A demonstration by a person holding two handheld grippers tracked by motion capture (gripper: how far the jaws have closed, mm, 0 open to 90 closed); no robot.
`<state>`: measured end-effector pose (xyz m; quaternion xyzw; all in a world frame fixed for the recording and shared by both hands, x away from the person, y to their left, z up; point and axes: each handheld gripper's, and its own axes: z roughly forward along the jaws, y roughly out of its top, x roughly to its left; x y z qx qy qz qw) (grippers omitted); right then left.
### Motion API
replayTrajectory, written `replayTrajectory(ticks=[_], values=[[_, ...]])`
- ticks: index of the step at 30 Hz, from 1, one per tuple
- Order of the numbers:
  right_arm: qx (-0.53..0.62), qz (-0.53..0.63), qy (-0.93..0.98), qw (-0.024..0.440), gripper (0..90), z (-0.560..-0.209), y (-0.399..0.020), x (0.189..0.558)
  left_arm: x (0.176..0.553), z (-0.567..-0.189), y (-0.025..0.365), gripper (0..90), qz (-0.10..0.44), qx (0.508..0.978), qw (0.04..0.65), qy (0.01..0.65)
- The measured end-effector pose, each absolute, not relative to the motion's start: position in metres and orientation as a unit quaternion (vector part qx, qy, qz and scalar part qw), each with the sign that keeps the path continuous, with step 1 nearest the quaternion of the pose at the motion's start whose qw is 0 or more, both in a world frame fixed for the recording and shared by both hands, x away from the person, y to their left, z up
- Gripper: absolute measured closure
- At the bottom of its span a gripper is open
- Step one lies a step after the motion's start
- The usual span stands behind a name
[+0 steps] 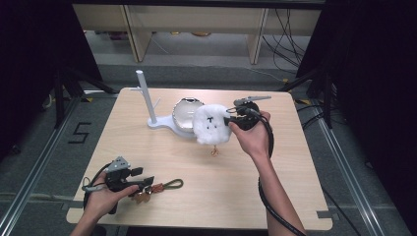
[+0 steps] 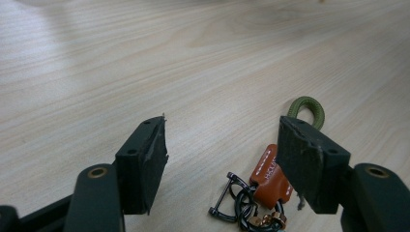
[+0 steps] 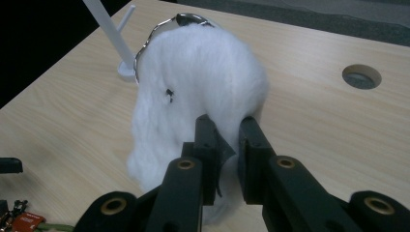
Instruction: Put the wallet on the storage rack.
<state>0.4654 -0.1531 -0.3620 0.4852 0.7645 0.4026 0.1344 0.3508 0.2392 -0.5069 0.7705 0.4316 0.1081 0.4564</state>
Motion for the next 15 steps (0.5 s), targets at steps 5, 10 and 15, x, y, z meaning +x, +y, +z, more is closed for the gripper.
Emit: replayTrajectory(ticks=[5, 10, 15], values=[[0.485, 0.408, 0.761, 0.140, 81.7, -0.356, -0.151, 0.467, 0.351, -0.506, 0.239, 34.7, 0.106, 0.771, 0.455, 0.433], [0.483, 0.416, 0.757, 0.146, 81.7, -0.351, -0.147, 0.472, 0.351, -0.506, 0.240, 34.7, 0.109, 0.770, 0.458, 0.430], [0.478, 0.417, 0.759, 0.145, 81.6, -0.349, -0.145, 0.476, 0.351, -0.506, 0.240, 34.7, 0.110, 0.770, 0.459, 0.431]])
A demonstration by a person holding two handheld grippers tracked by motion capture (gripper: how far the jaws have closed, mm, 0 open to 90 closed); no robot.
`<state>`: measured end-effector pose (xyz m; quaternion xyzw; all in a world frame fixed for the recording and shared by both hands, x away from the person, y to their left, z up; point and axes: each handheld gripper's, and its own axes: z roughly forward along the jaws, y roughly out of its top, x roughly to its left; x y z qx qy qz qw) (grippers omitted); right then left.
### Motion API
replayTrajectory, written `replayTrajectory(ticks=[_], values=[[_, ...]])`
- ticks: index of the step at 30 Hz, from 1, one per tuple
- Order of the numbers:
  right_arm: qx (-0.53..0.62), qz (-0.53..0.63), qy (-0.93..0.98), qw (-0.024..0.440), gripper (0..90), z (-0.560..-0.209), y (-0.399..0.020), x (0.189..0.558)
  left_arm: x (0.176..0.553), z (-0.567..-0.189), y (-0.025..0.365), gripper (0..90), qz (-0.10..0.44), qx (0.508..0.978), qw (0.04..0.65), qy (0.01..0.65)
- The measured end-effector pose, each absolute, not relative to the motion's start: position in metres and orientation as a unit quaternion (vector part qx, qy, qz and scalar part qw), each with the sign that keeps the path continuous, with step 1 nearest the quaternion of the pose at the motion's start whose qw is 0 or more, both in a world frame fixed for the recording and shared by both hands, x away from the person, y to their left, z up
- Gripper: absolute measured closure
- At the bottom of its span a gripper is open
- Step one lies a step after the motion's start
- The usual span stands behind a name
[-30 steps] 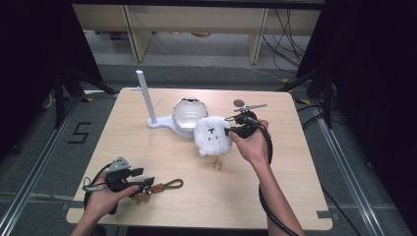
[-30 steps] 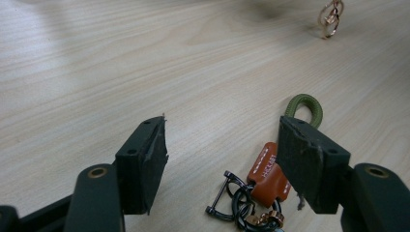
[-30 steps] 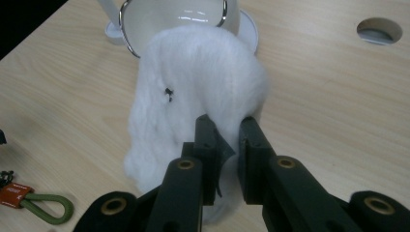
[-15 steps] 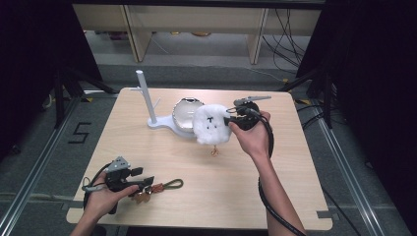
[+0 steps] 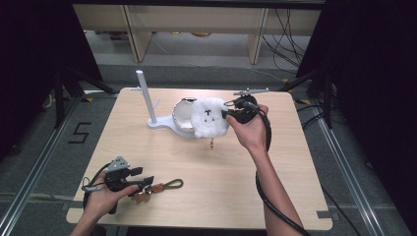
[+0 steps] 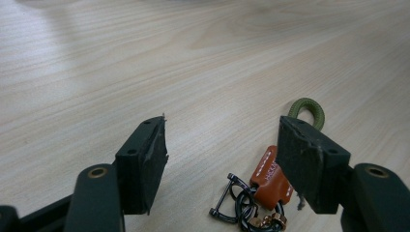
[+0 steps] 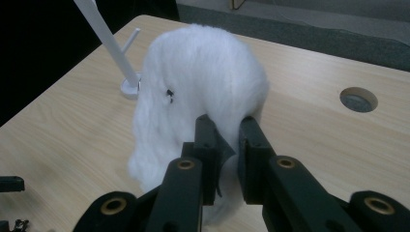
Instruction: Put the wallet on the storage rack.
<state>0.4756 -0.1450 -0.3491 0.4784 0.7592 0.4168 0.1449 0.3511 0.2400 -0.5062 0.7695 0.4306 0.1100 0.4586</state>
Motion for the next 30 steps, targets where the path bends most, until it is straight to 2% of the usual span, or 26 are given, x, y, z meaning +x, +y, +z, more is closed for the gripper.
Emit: replayTrajectory(ticks=[14, 30], values=[[0.466, 0.424, 0.759, 0.163, 81.6, -0.332, -0.136, 0.488, 0.351, -0.506, 0.240, 34.6, 0.108, 0.771, 0.457, 0.431], [0.463, 0.438, 0.755, 0.154, 81.6, -0.327, -0.120, 0.500, 0.351, -0.506, 0.240, 34.7, 0.110, 0.768, 0.461, 0.430]])
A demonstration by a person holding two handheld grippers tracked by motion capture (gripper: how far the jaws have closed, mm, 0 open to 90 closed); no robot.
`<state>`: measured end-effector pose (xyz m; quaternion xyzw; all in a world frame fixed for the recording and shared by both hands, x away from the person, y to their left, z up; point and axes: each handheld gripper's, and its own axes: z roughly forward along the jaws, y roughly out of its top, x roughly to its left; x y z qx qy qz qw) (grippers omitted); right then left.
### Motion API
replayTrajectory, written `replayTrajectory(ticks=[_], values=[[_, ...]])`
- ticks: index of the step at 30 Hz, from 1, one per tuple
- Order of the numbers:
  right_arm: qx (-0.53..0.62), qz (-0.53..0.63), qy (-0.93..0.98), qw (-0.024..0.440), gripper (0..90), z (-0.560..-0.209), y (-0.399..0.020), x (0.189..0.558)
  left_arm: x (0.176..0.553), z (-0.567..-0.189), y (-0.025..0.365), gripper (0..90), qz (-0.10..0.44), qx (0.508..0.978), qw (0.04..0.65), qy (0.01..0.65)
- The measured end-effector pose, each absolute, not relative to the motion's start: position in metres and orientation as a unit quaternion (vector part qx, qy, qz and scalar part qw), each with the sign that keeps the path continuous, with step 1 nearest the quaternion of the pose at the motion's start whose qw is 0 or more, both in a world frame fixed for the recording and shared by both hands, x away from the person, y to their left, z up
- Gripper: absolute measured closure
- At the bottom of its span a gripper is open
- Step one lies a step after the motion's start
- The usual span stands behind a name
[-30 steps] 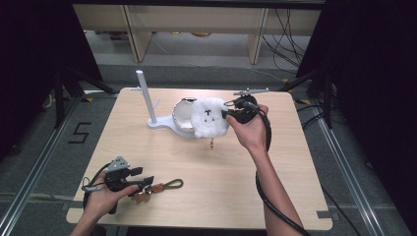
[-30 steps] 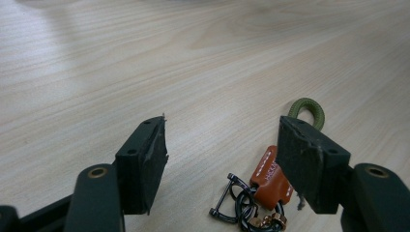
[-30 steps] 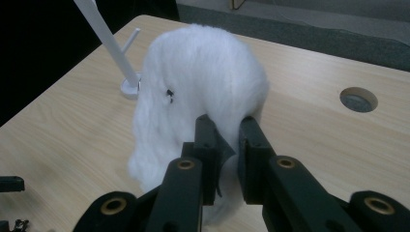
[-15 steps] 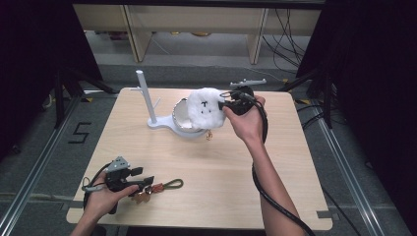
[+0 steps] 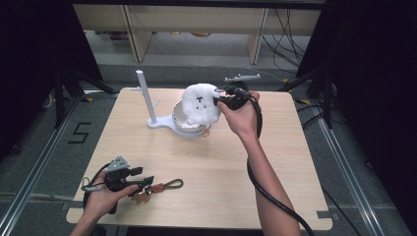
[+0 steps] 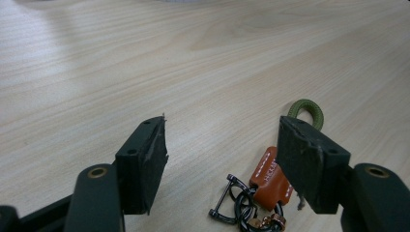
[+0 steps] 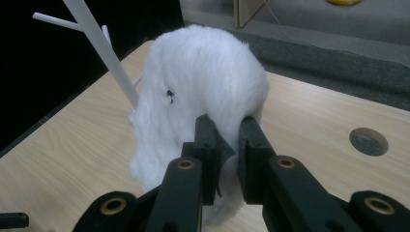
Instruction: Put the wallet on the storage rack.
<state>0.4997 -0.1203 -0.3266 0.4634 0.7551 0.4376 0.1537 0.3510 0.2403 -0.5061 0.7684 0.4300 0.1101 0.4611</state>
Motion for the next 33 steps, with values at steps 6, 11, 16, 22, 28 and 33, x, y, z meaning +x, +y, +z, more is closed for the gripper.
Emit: replayTrajectory(ticks=[6, 11, 16, 22, 28, 33], values=[[0.455, 0.442, 0.757, 0.160, 81.6, -0.324, -0.118, 0.506, 0.351, -0.506, 0.240, 34.7, 0.108, 0.769, 0.460, 0.430], [0.457, 0.445, 0.753, 0.159, 81.5, -0.322, -0.114, 0.511, 0.352, -0.506, 0.240, 34.7, 0.108, 0.769, 0.461, 0.430], [0.456, 0.450, 0.751, 0.162, 81.5, -0.320, -0.111, 0.515, 0.352, -0.506, 0.239, 34.7, 0.107, 0.769, 0.460, 0.430], [0.451, 0.455, 0.750, 0.162, 81.5, -0.318, -0.105, 0.522, 0.352, -0.506, 0.240, 34.7, 0.107, 0.770, 0.460, 0.429], [0.454, 0.458, 0.747, 0.162, 81.4, -0.319, -0.101, 0.527, 0.352, -0.506, 0.240, 34.7, 0.107, 0.770, 0.460, 0.430], [0.455, 0.460, 0.745, 0.161, 81.4, -0.321, -0.098, 0.532, 0.352, -0.506, 0.241, 34.7, 0.106, 0.770, 0.460, 0.431]])
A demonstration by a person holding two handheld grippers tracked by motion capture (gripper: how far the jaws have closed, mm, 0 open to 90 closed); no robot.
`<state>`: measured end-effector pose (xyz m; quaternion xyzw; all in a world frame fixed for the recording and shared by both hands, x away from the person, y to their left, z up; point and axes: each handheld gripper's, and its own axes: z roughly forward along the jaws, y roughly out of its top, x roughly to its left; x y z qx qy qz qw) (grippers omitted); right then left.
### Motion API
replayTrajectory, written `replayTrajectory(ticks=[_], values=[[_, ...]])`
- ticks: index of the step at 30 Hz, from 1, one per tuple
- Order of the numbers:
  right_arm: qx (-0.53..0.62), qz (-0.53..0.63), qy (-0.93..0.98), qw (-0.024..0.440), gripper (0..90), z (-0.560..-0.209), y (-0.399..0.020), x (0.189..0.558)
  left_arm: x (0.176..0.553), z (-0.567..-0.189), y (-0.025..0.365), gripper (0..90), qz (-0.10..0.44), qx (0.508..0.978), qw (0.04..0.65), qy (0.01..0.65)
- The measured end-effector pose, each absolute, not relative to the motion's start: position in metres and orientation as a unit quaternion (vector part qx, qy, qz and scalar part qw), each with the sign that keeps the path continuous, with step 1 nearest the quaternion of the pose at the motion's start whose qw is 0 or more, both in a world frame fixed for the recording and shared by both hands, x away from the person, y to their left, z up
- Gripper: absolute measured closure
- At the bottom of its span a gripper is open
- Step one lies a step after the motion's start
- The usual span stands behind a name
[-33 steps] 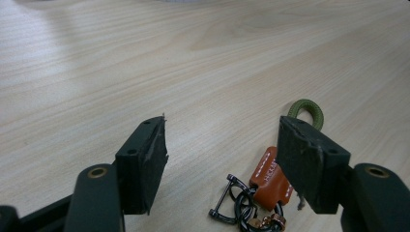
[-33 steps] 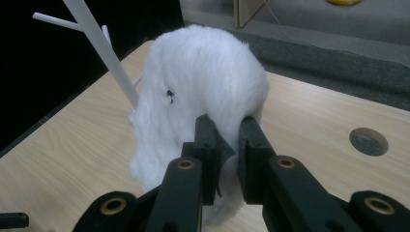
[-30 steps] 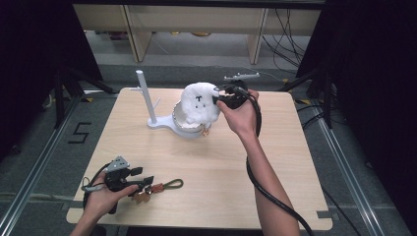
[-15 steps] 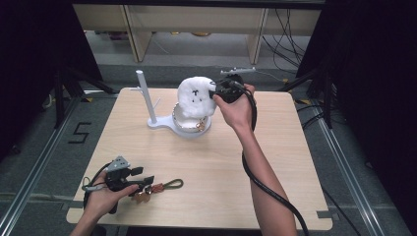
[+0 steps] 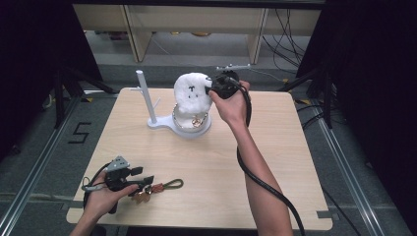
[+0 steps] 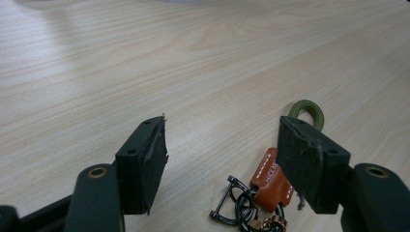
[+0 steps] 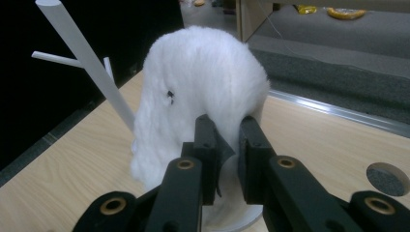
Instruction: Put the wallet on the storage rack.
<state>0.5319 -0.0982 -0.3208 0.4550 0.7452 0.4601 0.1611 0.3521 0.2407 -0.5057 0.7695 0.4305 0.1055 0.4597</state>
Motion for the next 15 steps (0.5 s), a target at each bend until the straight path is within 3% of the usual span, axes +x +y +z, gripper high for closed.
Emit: replayTrajectory(ticks=[15], values=[[0.460, 0.467, 0.736, 0.168, 81.2, -0.329, -0.094, 0.543, 0.352, -0.506, 0.241, 34.7, 0.106, 0.769, 0.461, 0.431]])
